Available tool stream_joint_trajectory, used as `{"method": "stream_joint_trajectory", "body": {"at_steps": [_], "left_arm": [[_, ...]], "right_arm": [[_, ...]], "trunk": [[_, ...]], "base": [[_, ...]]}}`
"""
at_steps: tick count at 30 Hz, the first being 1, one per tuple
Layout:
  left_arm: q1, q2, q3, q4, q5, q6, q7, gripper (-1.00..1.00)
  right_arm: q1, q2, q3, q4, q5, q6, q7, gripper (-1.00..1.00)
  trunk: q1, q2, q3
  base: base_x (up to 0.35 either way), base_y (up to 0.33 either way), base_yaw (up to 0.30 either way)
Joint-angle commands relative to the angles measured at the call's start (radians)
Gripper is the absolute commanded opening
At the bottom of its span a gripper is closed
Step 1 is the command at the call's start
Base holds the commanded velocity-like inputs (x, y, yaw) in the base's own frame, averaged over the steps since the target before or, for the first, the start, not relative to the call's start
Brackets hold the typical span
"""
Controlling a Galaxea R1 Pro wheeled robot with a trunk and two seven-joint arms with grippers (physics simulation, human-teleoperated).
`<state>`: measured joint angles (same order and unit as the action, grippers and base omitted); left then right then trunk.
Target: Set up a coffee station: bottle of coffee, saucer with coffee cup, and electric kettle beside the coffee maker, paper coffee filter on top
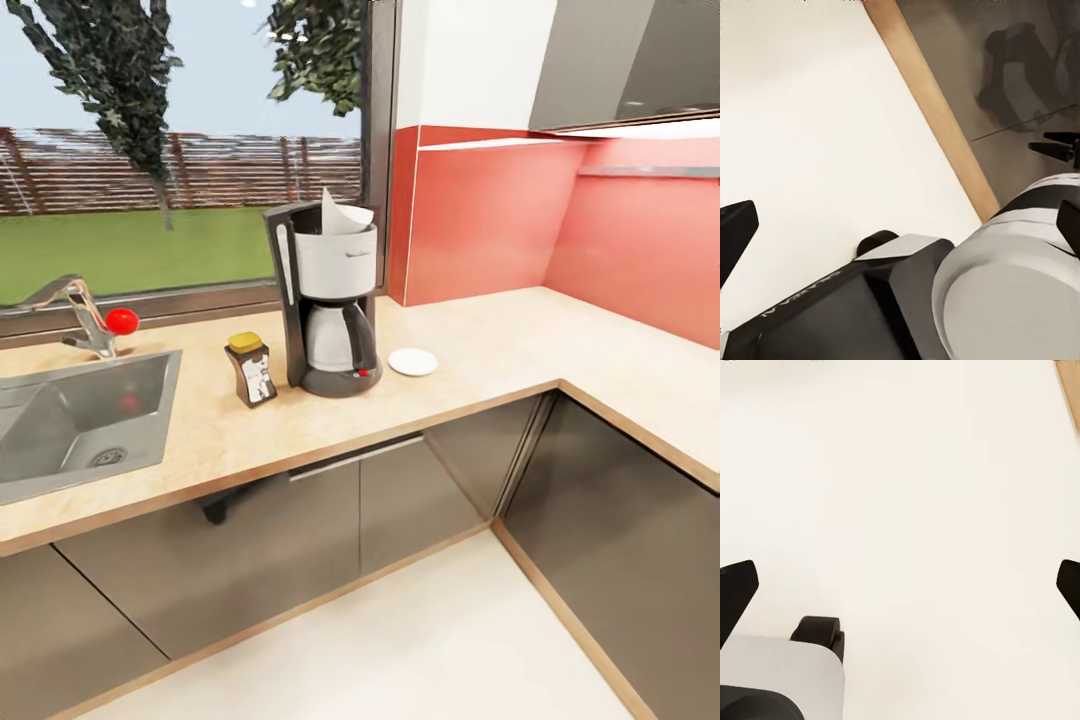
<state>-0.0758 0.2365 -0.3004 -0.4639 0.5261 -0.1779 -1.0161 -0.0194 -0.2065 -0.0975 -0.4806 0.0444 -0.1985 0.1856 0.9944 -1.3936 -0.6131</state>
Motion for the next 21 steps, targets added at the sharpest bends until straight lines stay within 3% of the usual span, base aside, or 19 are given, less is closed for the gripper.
{"method": "stream_joint_trajectory", "body": {"at_steps": [1, 12, 21], "left_arm": [[-0.001, 0.001, -0.008, 0.001, 0.008, -0.006, 0.001, 1.00], [-0.001, 0.001, -0.008, 0.001, 0.008, -0.006, 0.001, 1.00], [-0.001, 0.001, -0.008, 0.001, 0.008, -0.006, 0.001, 1.00]], "right_arm": [[-0.001, 0.001, -0.008, 0.001, 0.005, -0.003, 0.009, 1.00], [-0.001, 0.001, -0.008, 0.001, 0.005, -0.003, 0.009, 1.00], [-0.001, 0.001, -0.007, 0.001, 0.005, -0.004, 0.008, 1.00]], "trunk": [[0.000, 0.000, 0.000], [0.000, 0.000, 0.003], [0.000, 0.000, 0.003]], "base": [[0.000, 0.055, 0.000], [0.000, 0.192, 0.007], [0.000, 0.041, 0.194]]}}
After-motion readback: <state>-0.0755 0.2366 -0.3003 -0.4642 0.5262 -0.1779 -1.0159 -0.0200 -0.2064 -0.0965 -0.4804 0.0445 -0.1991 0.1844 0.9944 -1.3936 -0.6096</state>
